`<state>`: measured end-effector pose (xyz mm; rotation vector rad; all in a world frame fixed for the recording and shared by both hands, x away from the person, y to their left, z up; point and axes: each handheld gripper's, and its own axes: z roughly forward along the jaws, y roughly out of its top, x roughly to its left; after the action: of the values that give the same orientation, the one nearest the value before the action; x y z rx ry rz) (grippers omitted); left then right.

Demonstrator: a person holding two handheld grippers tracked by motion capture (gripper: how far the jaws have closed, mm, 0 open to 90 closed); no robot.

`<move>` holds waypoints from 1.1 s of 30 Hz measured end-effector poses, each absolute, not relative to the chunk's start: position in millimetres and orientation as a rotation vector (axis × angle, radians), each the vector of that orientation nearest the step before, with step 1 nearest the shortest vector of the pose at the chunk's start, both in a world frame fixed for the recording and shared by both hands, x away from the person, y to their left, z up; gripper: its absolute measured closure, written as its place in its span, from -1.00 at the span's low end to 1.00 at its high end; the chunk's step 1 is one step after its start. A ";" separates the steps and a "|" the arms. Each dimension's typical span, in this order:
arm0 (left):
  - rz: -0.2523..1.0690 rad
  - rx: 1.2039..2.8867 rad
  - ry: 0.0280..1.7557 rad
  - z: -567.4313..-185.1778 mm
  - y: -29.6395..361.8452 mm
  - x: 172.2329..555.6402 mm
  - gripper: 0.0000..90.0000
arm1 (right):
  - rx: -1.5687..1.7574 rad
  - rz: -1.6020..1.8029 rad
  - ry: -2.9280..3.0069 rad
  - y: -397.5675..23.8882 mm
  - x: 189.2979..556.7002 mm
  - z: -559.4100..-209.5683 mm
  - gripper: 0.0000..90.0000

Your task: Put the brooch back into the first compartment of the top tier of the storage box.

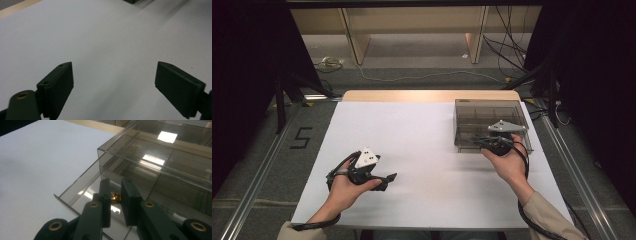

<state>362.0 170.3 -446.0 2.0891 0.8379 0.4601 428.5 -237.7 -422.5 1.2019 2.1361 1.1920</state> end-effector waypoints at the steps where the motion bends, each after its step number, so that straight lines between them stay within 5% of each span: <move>1: 0.460 2.089 0.838 -446.0 170.2 362.1 -0.66 | 1.204 1.192 2.135 -237.7 428.6 -422.6 0.78; 12: 0.460 2.089 0.838 -446.0 170.1 362.0 -0.66 | 1.204 1.179 2.155 -236.9 429.1 -422.8 0.74; 22: 0.452 2.085 0.840 -446.3 173.3 361.7 -0.66 | 1.200 1.249 2.124 -245.7 422.3 -418.6 0.39; 33: 0.448 2.081 0.837 -446.7 174.0 361.9 -0.66 | 1.174 1.313 2.087 -257.9 410.7 -414.7 0.29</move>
<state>361.9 174.0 -446.7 2.0806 0.8370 0.4480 410.7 -257.9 -414.7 1.1738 2.0866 1.3129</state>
